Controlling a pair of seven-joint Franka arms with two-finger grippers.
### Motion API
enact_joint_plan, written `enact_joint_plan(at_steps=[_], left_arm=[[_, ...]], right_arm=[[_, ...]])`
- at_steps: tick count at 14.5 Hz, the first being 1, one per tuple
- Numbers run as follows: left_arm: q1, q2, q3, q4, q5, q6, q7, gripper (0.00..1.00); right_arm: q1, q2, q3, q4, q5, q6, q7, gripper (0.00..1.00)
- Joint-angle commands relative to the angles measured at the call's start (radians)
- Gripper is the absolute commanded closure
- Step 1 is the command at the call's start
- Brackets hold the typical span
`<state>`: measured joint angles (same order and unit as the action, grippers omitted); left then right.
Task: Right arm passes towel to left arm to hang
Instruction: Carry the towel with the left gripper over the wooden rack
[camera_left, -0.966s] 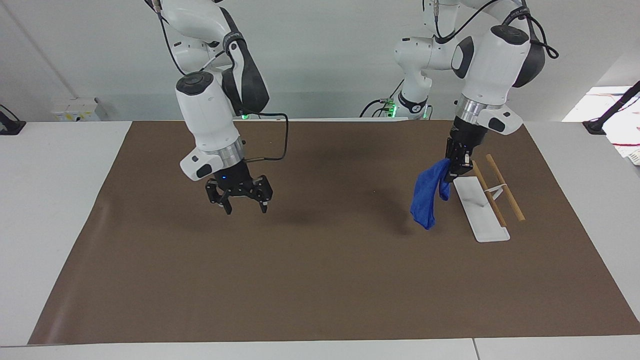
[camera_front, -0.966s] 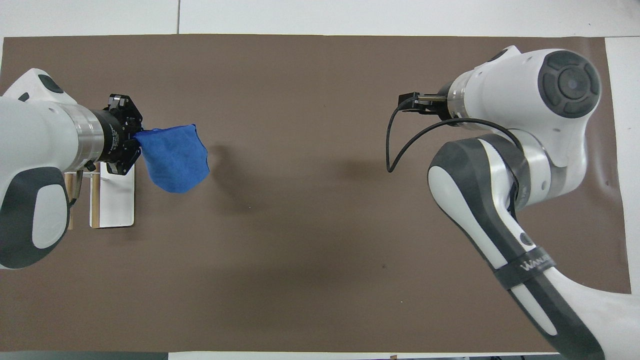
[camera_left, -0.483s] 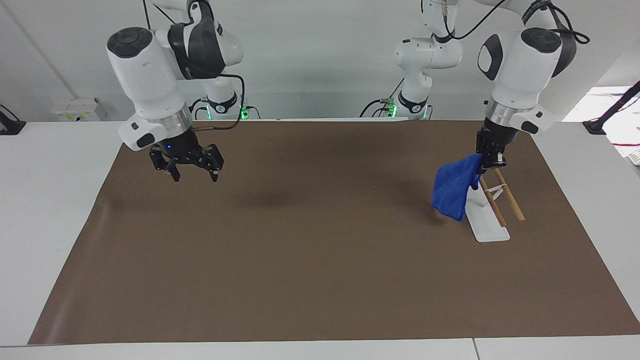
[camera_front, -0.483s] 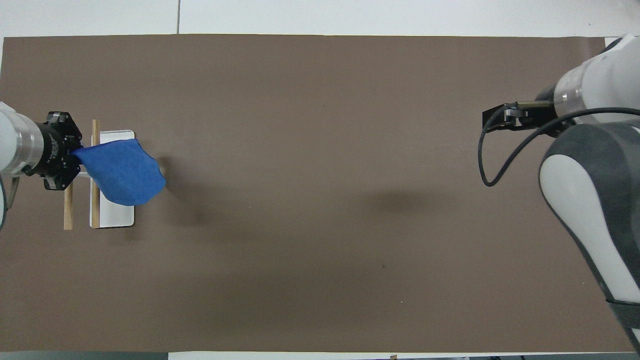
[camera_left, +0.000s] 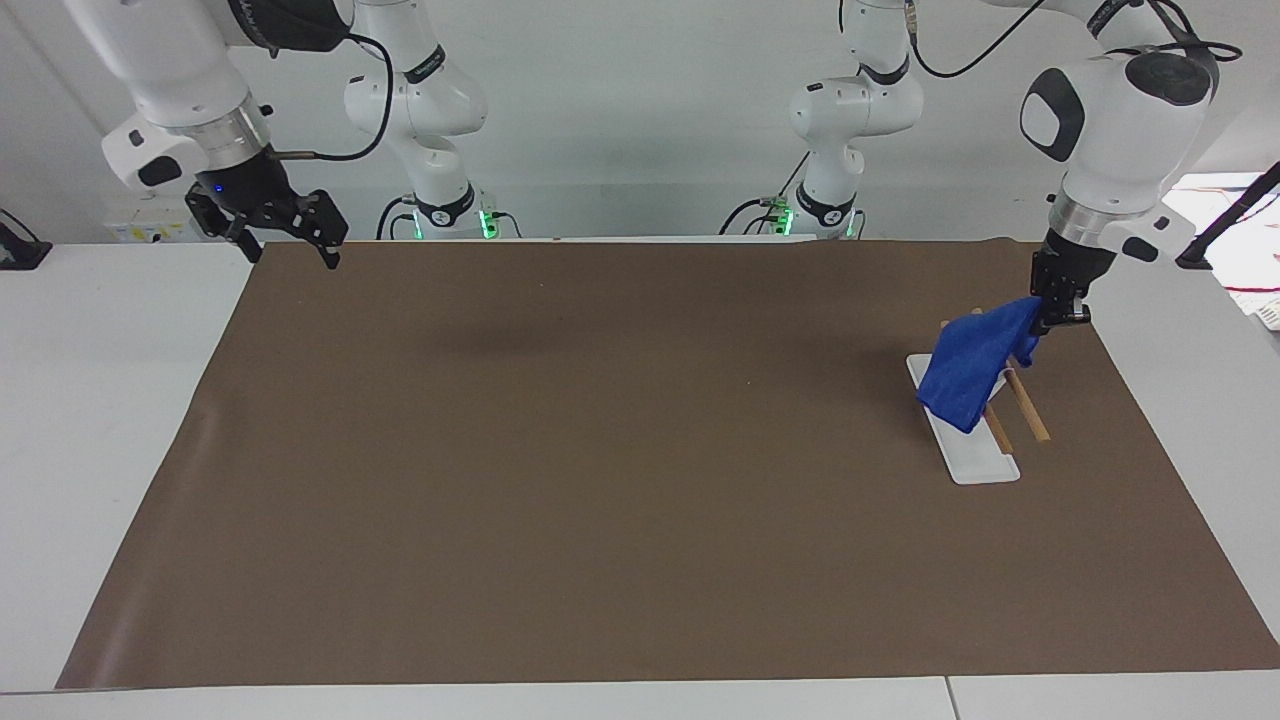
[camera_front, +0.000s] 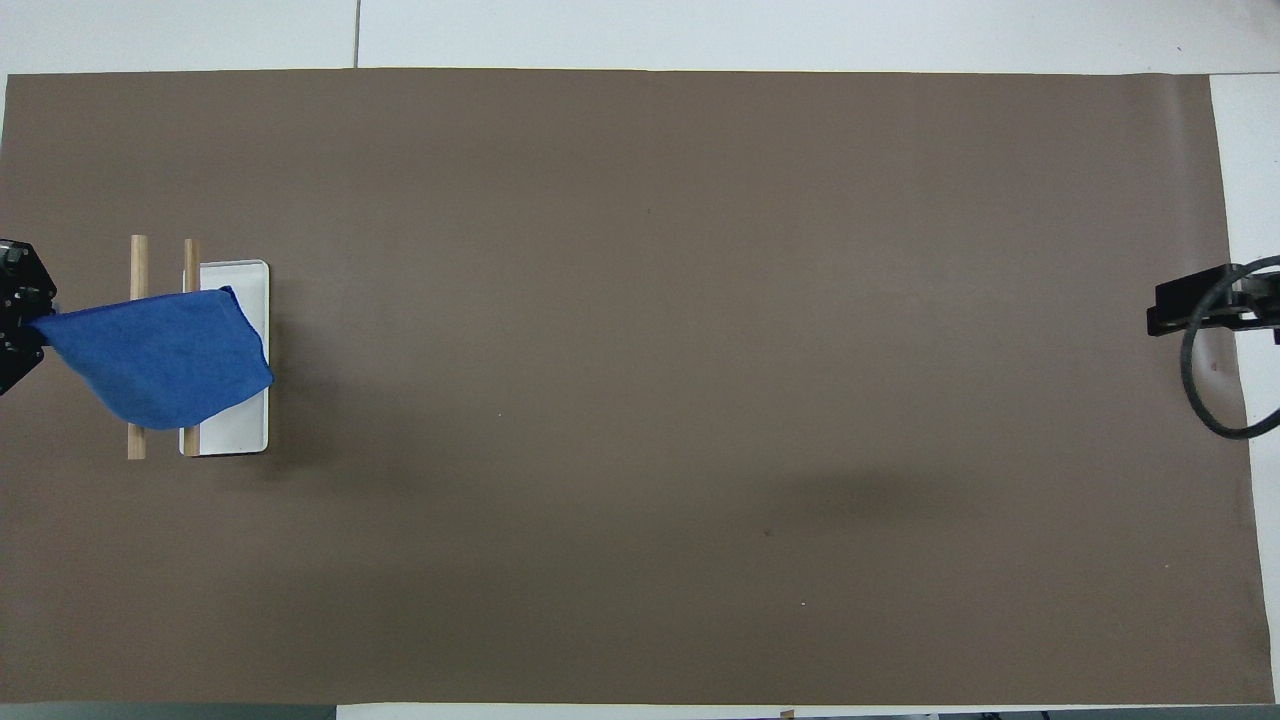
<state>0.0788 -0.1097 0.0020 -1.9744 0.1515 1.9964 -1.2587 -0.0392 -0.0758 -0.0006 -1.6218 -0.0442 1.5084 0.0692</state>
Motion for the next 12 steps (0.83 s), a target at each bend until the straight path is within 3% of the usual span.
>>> enact_joint_plan(at_steps=[1,5,12], left_arm=[[0.050,-0.005,-0.008,0.003,0.019,0.033,0.192,1.00],[0.096,0.048,-0.008,0.002,0.020,0.123,0.358,1.00],[0.142,0.171,-0.010,0.003,0.016,0.263,0.346,1.00]], right_arm=[[0.002,0.034,0.021,0.042,-0.029,-0.048,-0.012,0.00],[0.007,0.045,0.027,0.082,0.011,-0.070,0.000,0.00],[0.045,0.034,0.027,0.042,0.017,-0.017,0.029,0.00]])
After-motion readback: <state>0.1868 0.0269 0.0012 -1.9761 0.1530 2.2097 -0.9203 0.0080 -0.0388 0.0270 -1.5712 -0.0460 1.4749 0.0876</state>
